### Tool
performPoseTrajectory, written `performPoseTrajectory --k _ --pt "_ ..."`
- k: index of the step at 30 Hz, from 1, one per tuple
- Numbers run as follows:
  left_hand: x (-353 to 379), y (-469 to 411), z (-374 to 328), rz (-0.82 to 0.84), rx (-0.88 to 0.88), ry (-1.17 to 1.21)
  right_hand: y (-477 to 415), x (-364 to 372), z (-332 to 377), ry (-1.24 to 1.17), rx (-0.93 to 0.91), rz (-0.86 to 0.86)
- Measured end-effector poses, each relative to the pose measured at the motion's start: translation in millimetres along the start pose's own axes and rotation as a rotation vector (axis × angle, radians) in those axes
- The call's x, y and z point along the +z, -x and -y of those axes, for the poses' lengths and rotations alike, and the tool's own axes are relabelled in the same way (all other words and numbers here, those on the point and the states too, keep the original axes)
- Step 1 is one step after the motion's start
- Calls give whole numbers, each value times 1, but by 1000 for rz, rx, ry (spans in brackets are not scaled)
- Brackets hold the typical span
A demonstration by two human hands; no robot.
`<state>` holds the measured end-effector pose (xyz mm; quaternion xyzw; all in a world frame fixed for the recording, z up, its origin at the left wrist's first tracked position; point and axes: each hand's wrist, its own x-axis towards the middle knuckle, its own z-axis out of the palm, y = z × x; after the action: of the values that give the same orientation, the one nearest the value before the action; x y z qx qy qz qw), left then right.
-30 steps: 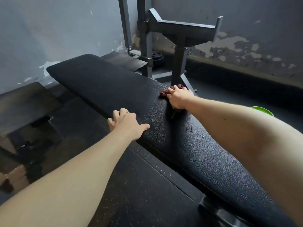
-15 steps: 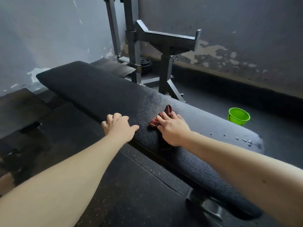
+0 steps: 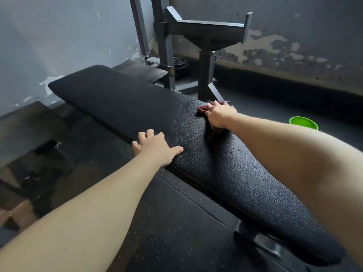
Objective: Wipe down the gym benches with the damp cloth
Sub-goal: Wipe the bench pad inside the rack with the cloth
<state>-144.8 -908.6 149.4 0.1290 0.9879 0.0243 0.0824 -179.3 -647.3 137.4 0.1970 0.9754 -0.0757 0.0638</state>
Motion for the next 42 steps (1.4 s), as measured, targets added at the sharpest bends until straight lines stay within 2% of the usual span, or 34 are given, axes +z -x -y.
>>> performPoseTrajectory --k 3,9,12,16,19,23,27,35,38,42 --pt "0 1 -1 -6 0 12 20 5 3 11 9 13" --pt "0 5 1 -4 3 14 117 21 14 0 -159 13" --pt "2 6 1 -8 5 23 134 21 9 -41 -185 51" --pt "6 6 5 -10 7 44 83 14 -8 -63 -142 38" --pt "8 5 5 -4 8 48 37 -1 -21 -56 10 10" --pt "8 3 4 -2 2 63 28 -2 -16 -42 74 -40" --pt "7 7 6 -18 10 98 72 14 -1 6 -1 -34" --pt "15 24 21 -163 89 249 225 31 30 -5 -292 0" --pt "17 25 25 -172 109 261 212 30 27 -6 -297 -14" --pt "20 26 27 -154 122 239 157 28 37 -8 -197 -18"
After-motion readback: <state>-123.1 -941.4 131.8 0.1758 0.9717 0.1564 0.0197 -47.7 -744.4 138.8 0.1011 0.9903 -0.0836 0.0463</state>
